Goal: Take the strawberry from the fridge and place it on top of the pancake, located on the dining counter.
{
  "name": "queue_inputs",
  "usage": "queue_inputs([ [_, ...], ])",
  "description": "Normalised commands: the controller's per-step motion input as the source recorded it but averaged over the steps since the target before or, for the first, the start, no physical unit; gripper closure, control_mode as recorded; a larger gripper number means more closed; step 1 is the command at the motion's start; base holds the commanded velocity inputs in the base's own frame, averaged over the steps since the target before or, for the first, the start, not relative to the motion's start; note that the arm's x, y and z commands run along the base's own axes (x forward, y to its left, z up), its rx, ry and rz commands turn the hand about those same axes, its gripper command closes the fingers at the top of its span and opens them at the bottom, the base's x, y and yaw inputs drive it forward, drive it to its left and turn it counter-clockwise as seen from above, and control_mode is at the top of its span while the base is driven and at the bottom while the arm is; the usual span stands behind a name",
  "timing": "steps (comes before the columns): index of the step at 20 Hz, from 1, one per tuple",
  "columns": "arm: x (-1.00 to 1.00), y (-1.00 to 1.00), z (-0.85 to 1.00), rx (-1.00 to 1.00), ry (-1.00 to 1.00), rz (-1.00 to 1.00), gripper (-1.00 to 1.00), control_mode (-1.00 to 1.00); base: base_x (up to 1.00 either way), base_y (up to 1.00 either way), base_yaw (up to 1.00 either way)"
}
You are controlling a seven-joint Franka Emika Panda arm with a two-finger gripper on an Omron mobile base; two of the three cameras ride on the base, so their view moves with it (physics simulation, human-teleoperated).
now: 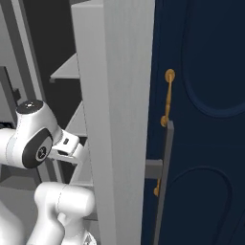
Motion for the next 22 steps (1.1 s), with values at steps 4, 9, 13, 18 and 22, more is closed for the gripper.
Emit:
queue_inputs([
  [4, 0.0, 0.0, 0.0, 0.0, 0.0, 0.0, -1.0, 1.0, 0.0, 0.0, 0.04],
  [9, 0.02, 0.0, 0.05, 0.0, -0.02, 0.01, -1.0, -1.0, 0.0, 0.0, 0.02],
  [13, 0.31, 0.0, 0.7, 0.0, -0.21, 0.09, -1.0, -1.0, 0.0, 0.0, 0.0],
  [18, 0.36, 0.0, 1.0, 0.0, -0.44, 0.19, -1.0, -1.0, 0.0, 0.0, 0.0],
  [22, 0.64, 0.0, 0.86, -0.01, -0.49, 0.23, -1.0, -1.0, 0.0, 0.0, 0.0],
])
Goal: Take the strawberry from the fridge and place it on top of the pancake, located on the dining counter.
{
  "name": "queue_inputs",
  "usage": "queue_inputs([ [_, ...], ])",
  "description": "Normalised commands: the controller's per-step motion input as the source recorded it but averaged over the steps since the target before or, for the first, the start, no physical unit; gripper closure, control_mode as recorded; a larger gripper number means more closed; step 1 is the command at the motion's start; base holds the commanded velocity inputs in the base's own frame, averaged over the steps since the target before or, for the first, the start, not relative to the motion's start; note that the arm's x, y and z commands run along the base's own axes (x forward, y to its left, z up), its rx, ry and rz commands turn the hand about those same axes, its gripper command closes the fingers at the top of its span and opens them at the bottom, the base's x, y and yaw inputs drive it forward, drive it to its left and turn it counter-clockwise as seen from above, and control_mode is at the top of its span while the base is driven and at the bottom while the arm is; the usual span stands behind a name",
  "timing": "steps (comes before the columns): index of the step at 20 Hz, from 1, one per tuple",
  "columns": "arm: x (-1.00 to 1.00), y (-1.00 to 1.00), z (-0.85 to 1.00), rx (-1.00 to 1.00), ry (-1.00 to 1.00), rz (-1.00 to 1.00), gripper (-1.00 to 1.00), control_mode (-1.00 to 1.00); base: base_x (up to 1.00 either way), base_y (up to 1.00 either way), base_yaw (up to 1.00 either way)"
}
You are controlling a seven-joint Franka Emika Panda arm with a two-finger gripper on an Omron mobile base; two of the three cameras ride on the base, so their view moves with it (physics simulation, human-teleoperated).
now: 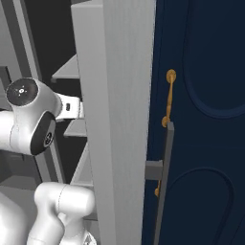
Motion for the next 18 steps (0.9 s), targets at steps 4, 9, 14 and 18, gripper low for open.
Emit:
queue_inputs([
  [4, 0.96, 0.02, 0.54, -0.07, -0.27, 0.13, -1.0, -1.0, 0.0, 0.0, 0.0],
  [9, 0.82, 0.01, 0.36, -0.11, -0.1, 0.02, -1.0, -1.0, 0.0, 0.0, 0.0],
  [14, 0.5, -0.05, 0.55, -0.03, 0.04, 0.0, -1.0, -1.0, 0.0, 0.0, 0.0],
  [18, 0.48, 0.13, 0.62, -0.11, 0.09, 0.04, -1.0, -1.0, 0.0, 0.0, 0.0],
])
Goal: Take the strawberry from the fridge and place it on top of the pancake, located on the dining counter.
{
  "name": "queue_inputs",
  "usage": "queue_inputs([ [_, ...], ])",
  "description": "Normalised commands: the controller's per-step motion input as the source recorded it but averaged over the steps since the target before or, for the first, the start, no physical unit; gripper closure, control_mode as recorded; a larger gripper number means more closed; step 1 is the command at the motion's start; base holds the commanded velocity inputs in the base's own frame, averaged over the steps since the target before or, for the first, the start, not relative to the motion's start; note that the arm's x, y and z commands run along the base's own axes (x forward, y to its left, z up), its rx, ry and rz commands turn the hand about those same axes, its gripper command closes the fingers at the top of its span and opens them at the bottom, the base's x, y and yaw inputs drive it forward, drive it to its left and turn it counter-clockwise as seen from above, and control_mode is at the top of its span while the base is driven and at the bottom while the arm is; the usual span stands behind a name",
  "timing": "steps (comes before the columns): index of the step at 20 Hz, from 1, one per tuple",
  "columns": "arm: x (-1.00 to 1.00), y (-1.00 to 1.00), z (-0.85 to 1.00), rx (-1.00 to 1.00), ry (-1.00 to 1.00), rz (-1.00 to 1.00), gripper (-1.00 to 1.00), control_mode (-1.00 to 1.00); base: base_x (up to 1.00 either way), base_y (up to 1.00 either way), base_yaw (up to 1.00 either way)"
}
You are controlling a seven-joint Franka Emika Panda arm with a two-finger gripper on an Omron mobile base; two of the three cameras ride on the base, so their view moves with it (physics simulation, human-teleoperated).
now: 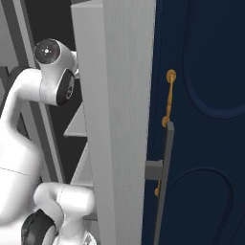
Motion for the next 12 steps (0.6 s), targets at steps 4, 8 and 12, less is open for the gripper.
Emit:
queue_inputs([
  [4, 0.66, 0.11, 0.08, -0.16, 0.15, 0.05, -1.0, -1.0, 0.0, 0.0, 0.0],
  [8, 0.72, 0.01, -0.12, -0.05, 0.08, 0.01, -1.0, -1.0, 0.0, 0.0, 0.0],
  [12, 0.72, 0.0, -0.05, 0.0, 0.04, 0.14, -1.0, -1.0, 0.0, 0.0, 0.0],
])
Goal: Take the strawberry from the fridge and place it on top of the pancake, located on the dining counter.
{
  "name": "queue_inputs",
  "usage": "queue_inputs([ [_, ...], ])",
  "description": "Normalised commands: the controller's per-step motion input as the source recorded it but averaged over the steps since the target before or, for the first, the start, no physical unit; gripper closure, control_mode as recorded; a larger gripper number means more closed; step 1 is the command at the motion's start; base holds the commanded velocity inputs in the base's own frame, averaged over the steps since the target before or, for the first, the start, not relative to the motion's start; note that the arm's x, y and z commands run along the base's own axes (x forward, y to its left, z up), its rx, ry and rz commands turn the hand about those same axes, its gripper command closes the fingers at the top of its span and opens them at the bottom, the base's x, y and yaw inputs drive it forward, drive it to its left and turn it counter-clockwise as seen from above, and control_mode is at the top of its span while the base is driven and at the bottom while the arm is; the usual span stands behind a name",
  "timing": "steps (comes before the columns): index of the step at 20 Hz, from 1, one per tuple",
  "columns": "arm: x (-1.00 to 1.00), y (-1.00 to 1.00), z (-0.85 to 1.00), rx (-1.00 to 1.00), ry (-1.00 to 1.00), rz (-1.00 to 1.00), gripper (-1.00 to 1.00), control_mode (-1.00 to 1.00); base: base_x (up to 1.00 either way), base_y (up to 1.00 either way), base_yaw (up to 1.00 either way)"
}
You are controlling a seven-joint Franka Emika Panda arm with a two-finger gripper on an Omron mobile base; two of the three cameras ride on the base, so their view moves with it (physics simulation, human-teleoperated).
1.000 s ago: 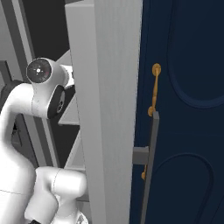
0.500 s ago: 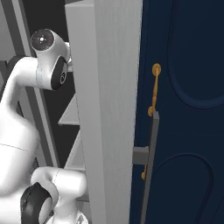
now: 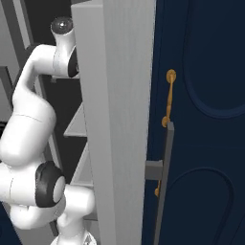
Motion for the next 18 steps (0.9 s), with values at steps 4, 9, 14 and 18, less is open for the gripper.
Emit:
queue_inputs([
  [4, 0.61, 0.0, -0.02, 0.0, 0.24, 0.16, -1.0, -1.0, 0.0, 0.0, 0.0],
  [9, 0.68, 0.0, -0.01, 0.0, 0.16, 0.08, -1.0, -1.0, 0.0, 0.0, 0.0],
  [14, 0.51, 0.02, -0.11, 0.0, 0.02, 0.08, -1.0, -1.0, 0.0, 0.0, 0.0],
  [18, 0.13, 0.02, -0.26, 0.0, 0.04, 0.04, -1.0, -1.0, 0.0, 0.0, 0.0],
])
